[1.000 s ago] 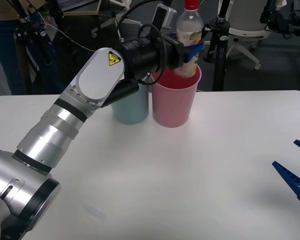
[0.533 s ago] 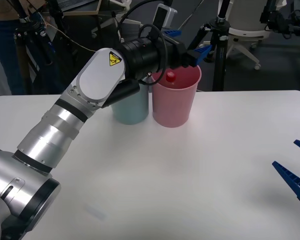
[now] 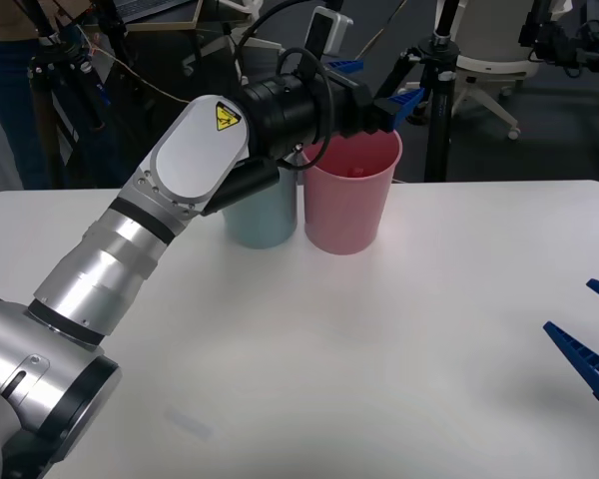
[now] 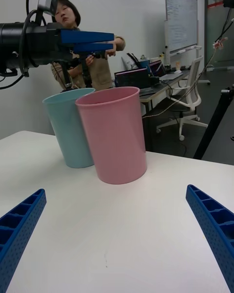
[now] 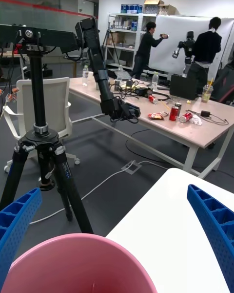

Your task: Grasp the object on the table and drop it into the matching bin: aluminum can to the light blue bin, PET bottle to the pink bin.

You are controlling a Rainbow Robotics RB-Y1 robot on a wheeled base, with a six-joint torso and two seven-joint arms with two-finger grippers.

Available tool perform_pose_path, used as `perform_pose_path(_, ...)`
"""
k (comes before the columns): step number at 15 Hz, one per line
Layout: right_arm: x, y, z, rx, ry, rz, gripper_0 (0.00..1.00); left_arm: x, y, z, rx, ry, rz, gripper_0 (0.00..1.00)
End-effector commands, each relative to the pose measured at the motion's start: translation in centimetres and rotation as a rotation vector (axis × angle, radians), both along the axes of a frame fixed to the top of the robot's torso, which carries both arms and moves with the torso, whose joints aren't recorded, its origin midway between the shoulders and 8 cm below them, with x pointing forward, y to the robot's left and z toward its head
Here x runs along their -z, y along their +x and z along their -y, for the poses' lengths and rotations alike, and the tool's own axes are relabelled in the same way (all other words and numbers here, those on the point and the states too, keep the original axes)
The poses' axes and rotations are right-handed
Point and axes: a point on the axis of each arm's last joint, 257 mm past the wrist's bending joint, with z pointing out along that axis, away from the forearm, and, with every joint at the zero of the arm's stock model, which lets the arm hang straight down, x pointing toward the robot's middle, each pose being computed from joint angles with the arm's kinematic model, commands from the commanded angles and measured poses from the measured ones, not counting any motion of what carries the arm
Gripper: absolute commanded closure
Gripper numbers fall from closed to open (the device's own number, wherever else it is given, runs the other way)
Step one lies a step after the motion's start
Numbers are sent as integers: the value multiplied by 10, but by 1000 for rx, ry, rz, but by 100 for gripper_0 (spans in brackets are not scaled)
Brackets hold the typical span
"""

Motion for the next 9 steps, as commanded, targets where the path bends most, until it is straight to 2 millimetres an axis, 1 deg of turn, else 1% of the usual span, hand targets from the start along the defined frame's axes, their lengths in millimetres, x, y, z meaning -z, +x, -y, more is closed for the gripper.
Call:
perform_pose_path(1,0,0,0,0,0,0,0,-2,-2,1,11,-9,0,0)
perform_pose_path(3,0,0,0,0,0,0,0,-5,-4,0,23,-8,19,0)
perform_pose_path(6,0,0,0,0,0,0,0,0,-14,-11,97,37,28,0)
perform_pose_path(9,0,0,0,0,0,0,0,-1,-21,-25,141,69,68,0)
